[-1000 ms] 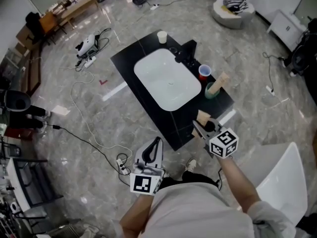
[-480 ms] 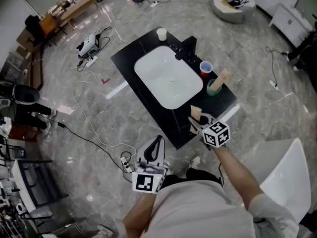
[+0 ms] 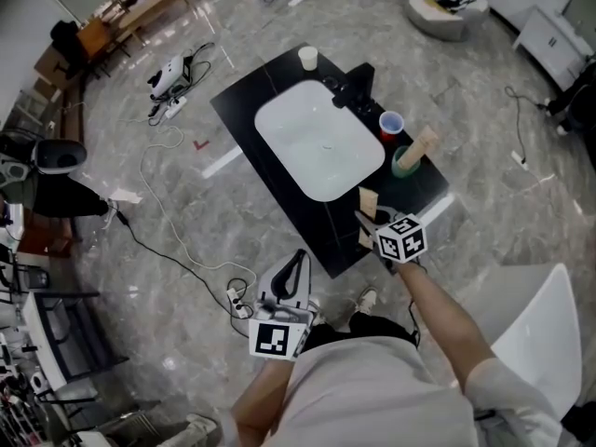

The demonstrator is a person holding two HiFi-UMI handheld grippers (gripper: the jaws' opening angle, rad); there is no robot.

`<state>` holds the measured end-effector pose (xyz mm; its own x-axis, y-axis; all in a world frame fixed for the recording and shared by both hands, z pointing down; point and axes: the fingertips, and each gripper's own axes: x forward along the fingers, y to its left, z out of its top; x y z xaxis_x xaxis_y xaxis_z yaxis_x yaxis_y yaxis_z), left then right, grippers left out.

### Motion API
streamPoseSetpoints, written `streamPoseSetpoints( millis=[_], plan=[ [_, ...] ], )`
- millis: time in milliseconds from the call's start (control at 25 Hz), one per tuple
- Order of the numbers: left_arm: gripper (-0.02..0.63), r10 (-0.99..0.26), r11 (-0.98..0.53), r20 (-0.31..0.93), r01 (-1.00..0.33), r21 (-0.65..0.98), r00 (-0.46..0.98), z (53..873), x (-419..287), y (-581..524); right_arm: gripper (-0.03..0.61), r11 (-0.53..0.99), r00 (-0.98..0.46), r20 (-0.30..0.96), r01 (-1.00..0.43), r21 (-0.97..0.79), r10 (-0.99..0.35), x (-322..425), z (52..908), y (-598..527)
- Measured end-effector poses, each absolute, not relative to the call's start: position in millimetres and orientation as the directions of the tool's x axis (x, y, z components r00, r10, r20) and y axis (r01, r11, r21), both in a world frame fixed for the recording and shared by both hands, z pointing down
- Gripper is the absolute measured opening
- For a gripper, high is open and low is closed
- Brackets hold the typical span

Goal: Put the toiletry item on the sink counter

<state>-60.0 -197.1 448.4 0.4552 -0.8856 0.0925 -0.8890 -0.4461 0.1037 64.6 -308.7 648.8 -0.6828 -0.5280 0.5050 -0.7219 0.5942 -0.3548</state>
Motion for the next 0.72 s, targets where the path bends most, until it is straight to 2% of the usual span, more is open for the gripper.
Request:
streamPoseSetpoints(
  millis=[720],
  plan=[
    [0.012,-0.893,-0.425,0.115,-0.899,0.104,0.435,455,-57,-192,0.061,0.54,-0.622,0.606,-0.767,-0.347,-0.495,74,680,-330]
  ],
)
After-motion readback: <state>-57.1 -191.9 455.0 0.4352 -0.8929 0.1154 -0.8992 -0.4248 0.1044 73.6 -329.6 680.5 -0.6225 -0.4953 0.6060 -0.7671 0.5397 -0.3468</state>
